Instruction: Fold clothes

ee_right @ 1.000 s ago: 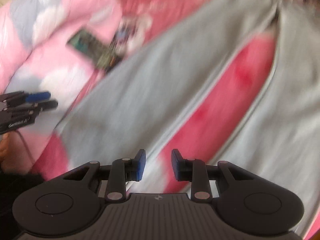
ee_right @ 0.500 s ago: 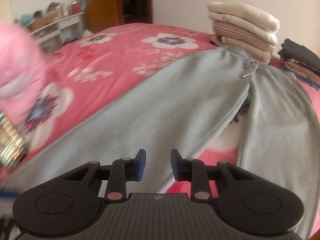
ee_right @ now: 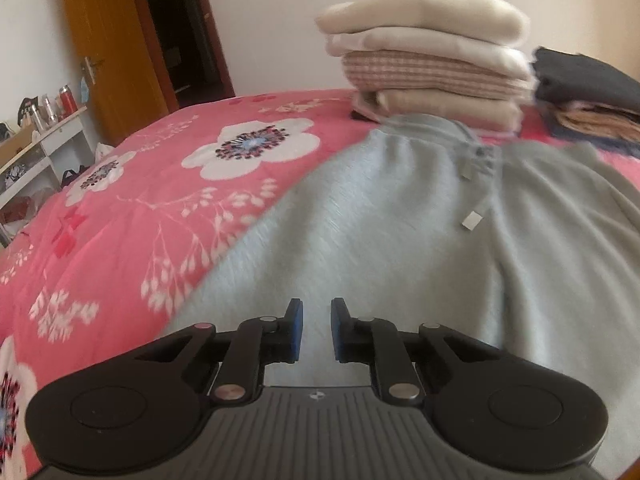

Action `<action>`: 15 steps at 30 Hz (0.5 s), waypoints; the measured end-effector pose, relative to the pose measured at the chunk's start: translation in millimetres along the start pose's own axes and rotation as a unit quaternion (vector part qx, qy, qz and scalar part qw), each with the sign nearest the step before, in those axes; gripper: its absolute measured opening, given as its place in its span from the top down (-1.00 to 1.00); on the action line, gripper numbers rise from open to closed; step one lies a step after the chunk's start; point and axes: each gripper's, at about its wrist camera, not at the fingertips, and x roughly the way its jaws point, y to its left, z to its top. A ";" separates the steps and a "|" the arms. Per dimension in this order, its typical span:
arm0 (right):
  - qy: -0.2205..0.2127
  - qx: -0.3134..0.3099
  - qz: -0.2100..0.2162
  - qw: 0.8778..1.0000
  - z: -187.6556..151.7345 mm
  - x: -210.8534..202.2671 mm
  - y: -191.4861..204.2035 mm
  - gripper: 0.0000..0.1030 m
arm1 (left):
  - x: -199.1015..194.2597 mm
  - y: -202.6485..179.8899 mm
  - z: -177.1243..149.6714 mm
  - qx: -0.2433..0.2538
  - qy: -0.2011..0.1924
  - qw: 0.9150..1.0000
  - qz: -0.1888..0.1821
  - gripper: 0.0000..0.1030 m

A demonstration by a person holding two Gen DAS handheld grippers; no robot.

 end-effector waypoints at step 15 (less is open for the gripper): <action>0.042 0.146 0.066 0.986 46.7 26.8 -61.0 0.80 | 2.1 8.9 3.4 -0.005 0.015 1.000 -0.001 -0.01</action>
